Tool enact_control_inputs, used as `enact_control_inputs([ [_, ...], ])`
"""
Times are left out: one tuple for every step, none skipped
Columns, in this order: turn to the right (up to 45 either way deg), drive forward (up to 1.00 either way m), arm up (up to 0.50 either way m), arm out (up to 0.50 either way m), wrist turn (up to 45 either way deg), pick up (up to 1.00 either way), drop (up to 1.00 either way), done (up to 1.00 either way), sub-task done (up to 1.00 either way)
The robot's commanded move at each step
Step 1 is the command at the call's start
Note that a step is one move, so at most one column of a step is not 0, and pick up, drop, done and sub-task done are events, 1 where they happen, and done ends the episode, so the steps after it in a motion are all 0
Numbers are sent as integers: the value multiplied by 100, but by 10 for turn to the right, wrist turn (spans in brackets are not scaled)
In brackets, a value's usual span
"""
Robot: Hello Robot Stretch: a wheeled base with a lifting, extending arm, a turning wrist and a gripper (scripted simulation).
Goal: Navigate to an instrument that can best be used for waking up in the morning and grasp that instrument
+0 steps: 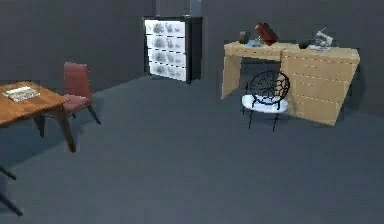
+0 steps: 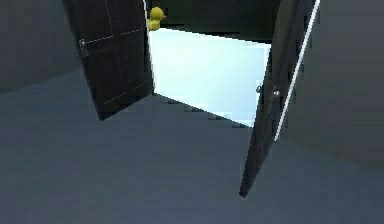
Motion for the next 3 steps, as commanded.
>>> enact_control_inputs([
  [0, 100, 0, 0, 0, 0, 0, 0, 0],
  [0, 100, 0, 0, 0, 0, 0, 0, 0],
  [30, 0, 0, 0, 0, 0, 0, 0, 0],
])
